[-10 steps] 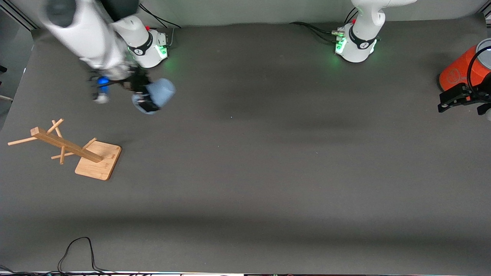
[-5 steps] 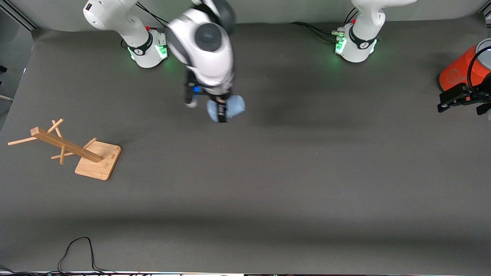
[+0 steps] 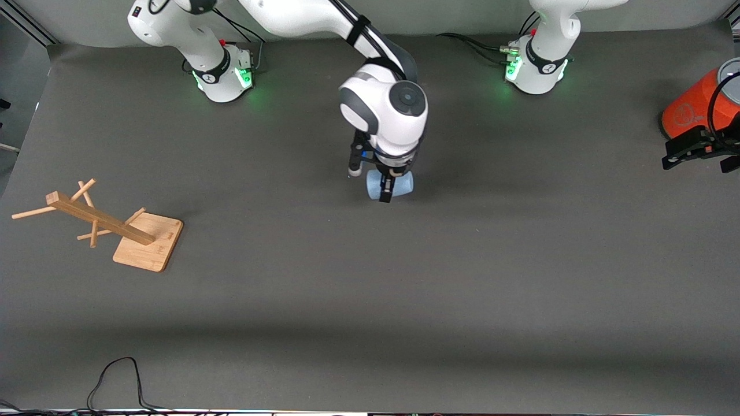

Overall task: Rotate and upright cup with both arms
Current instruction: 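Carry the cup to mid-table and lay it on its side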

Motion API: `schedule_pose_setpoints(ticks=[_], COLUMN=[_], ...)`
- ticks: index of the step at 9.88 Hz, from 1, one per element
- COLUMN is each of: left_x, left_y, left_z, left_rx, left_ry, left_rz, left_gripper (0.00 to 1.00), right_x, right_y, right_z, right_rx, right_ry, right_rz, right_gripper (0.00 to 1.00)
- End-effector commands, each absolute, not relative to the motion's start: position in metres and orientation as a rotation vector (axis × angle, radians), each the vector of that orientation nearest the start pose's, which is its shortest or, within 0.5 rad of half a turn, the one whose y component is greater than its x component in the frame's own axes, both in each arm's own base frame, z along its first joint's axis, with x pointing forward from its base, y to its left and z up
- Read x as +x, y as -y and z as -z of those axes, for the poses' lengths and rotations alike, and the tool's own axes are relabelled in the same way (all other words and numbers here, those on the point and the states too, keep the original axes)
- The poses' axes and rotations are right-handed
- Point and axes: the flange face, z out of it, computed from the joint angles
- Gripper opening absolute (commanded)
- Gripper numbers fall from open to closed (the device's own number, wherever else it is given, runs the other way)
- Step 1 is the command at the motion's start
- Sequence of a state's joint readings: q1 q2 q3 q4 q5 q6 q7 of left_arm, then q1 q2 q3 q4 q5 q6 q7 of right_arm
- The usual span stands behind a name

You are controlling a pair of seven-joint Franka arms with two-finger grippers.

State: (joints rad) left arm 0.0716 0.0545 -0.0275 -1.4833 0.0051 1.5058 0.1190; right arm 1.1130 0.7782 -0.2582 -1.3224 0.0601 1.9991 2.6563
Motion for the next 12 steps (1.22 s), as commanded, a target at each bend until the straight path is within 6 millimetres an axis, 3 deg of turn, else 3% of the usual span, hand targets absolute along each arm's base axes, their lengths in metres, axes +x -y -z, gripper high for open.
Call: schedule_pose_setpoints(ticks=[1,3,5,7,9,12], left_x=[0.563,0.564,0.562,0.561,0.559,0.558], left_y=[-0.032,-0.050,-0.044,-0.046,-0.046,-0.038], left_z=[-0.627,-0.618,-0.618,-0.617,-0.616,-0.613], left_rx=[-3.150,-3.156,-3.145,-3.151,-3.149,-3.150], left_ry=[-0.109,-0.056,0.031,0.038,0.036,0.016], left_rz=[-0.064,-0.104,-0.130,-0.151,-0.175,-0.207], left_gripper=[1.00,1.00,1.00,1.00,1.00,1.00], right_x=[0.436,0.434,0.433,0.432,0.433,0.440], right_y=[-0.604,-0.608,-0.606,-0.604,-0.605,-0.606], right_z=[-0.233,-0.207,-0.194,-0.181,-0.183,-0.198], right_rx=[-1.934,-1.940,-1.949,-1.921,-1.920,-1.914], right_ry=[-2.511,-2.524,-2.536,-2.569,-2.567,-2.555], right_rz=[0.253,0.273,0.283,0.303,0.301,0.286], right_gripper=[0.62,0.62,0.67,0.88,0.99,1.00])
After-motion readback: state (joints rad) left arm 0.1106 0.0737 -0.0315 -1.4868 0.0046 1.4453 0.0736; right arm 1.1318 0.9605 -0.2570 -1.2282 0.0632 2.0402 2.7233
